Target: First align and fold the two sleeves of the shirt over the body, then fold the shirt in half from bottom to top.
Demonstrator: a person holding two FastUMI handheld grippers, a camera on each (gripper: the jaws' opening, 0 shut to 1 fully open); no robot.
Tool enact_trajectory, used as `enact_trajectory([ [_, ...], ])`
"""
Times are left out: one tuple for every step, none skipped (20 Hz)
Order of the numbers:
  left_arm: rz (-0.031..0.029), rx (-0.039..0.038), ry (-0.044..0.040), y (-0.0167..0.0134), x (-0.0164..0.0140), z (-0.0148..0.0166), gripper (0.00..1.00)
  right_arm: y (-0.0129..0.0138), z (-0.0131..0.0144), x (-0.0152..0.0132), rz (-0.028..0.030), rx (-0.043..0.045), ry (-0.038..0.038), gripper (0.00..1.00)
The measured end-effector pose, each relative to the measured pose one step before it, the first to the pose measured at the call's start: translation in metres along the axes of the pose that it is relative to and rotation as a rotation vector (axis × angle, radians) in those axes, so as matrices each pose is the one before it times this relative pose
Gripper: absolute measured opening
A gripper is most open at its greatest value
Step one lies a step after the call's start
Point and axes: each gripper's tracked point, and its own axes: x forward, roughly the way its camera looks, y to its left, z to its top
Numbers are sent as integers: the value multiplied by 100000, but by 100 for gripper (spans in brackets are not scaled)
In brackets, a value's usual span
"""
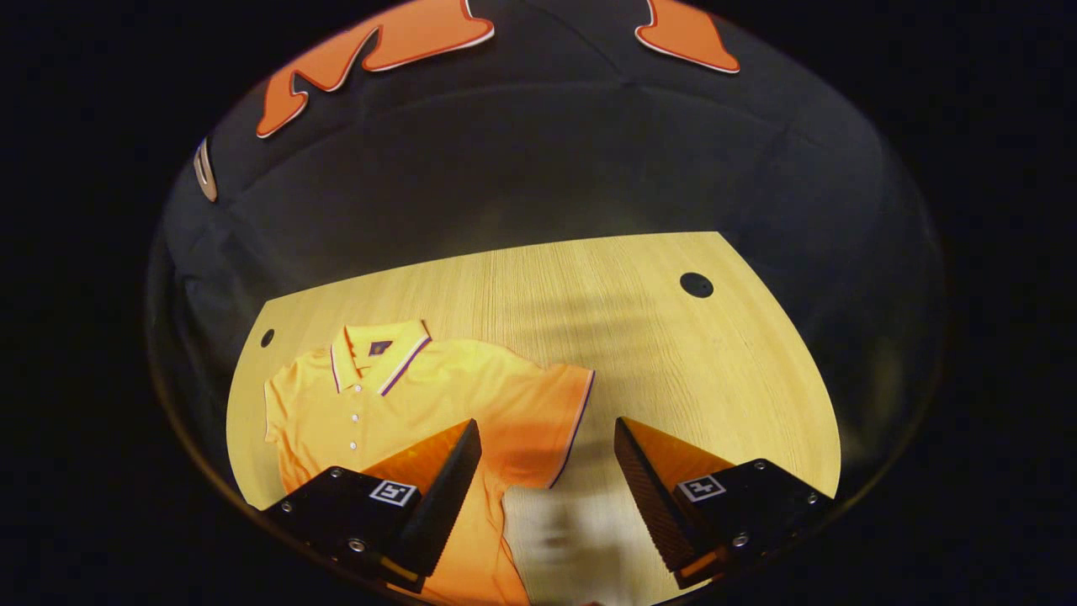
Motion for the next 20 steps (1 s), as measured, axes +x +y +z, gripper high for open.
enact_trajectory([
  [1107,705,428,91,2,-155,99,113,-434,696,668,174,2845,96],
  [1070,762,234,5,39,-14,100,-95,-425,462,-396,627,3645,96],
  [736,504,347,-109,-245,-114,99,-123,-220,796,-39,722,3625,95],
  [419,169,363,-97,-148,117,99,-198,-268,554,-263,915,3367,94],
  [376,201,405,-65,-157,-247,99,-296,-82,629,-149,472,2747,94],
  [515,341,424,-29,-146,-57,99,-335,-70,671,-908,451,2211,93],
  [509,394,428,-115,-301,-428,99,-226,-39,718,-338,115,2068,92],
  [475,335,388,7,-83,-28,99,-251,-31,812,-474,541,2625,92],
  [363,298,463,-36,2,-40,99,56,-296,594,600,1082,3600,92],
  [492,276,434,11,-37,52,99,188,-69,700,1136,1495,2819,90],
  [437,114,346,-25,-5,-237,99,-104,-128,695,577,1194,2441,88],
  [410,126,767,-125,51,-169,99,-180,-63,914,-183,770,2863,84],
  [296,111,467,-28,95,-93,99,-124,2,522,-96,570,2067,82],
  [268,133,386,37,-86,-137,99,19,-108,429,-88,639,1885,72],
  [203,101,299,4,116,117,99,123,-65,492,460,743,1903,75],
  [154,98,381,-25,70,-181,99,64,-377,440,-243,395,2051,71],
  [158,152,379,71,88,26,99,86,-310,342,132,-291,2106,70],
  [111,207,294,28,-20,-117,99,-32,-364,210,-741,-547,2882,68],
  [124,206,252,-43,180,-127,99,20,392,96,-796,-510,-523,66],
  [116,94,291,-103,-29,-170,99,1,-65,17,-1489,-1135,1371,69],
])
